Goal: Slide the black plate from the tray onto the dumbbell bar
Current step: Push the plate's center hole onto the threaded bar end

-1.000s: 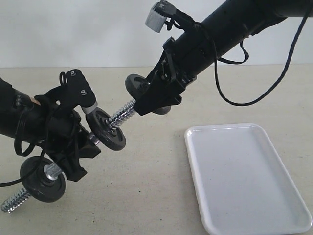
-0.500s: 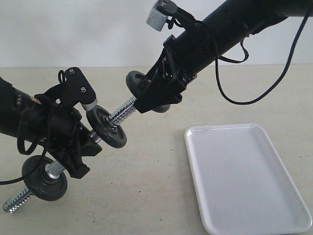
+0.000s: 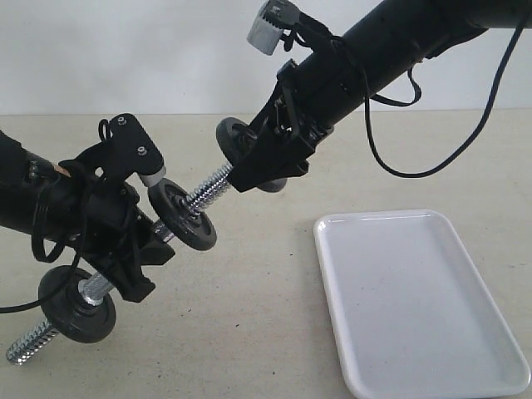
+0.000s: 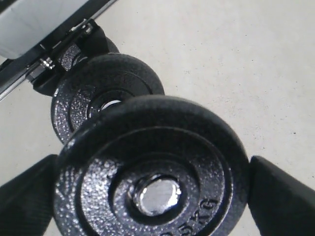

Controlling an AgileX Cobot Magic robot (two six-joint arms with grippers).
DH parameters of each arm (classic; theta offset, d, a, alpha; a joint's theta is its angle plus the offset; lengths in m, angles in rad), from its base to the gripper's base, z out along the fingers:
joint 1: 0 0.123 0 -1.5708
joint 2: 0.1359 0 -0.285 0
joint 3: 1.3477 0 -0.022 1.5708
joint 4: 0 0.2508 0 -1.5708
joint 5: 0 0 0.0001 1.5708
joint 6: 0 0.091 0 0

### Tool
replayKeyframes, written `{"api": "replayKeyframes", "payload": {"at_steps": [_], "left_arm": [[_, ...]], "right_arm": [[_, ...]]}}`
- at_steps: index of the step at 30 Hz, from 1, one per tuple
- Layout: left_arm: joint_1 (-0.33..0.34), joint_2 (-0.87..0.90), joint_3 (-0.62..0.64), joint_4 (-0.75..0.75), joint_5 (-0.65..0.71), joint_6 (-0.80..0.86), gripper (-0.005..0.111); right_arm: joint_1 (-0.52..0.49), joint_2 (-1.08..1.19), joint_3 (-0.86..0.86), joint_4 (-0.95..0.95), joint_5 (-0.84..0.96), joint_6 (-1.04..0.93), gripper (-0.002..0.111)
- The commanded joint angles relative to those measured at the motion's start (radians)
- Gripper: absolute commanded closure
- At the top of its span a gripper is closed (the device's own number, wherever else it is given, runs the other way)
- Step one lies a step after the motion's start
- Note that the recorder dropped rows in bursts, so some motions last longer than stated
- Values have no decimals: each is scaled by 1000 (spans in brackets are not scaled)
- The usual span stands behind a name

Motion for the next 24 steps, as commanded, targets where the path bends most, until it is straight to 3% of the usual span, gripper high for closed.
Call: {"api": "replayKeyframes", "payload": {"at_steps": [1,24], "left_arm": [[1,-41,-36,-104,-207,-53,102],[1,-41,-36,-11,-330,13,102]], "right_arm": [[1,-14,-5,-20,121,-23,108],[1,-14,-5,4,126,-67,108]]}}
